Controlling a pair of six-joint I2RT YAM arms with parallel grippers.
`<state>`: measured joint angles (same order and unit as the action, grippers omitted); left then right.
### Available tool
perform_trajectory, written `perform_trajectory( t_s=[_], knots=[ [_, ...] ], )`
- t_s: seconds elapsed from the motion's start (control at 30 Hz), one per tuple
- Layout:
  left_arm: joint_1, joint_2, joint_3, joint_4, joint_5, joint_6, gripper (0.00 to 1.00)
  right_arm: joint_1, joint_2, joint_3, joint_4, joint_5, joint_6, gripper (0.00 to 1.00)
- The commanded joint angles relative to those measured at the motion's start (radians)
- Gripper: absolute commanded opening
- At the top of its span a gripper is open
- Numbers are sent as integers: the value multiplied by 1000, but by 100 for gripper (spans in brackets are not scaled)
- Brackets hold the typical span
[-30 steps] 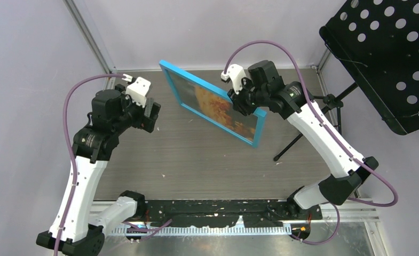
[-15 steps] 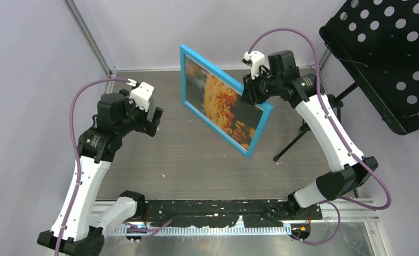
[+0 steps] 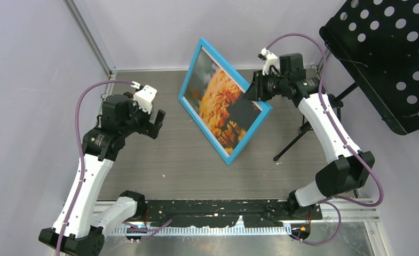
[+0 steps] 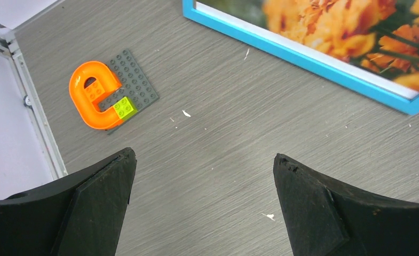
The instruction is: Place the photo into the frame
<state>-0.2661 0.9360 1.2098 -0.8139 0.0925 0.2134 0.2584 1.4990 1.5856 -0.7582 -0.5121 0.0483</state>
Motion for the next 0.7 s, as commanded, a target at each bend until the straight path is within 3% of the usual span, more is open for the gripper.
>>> perform_trajectory(
  t_s=[0.0,0.33,0.67],
  knots=[
    [5,5,-13,57,25,-22,100,1,-36,-110,118,-101,95,6],
    [5,37,-35,71,32,-37,100,-34,-200,-407,375,-145,285,6],
    [5,55,-41,69,28,-39,100,-75,-383,-755,784,-154,521,6]
  ],
)
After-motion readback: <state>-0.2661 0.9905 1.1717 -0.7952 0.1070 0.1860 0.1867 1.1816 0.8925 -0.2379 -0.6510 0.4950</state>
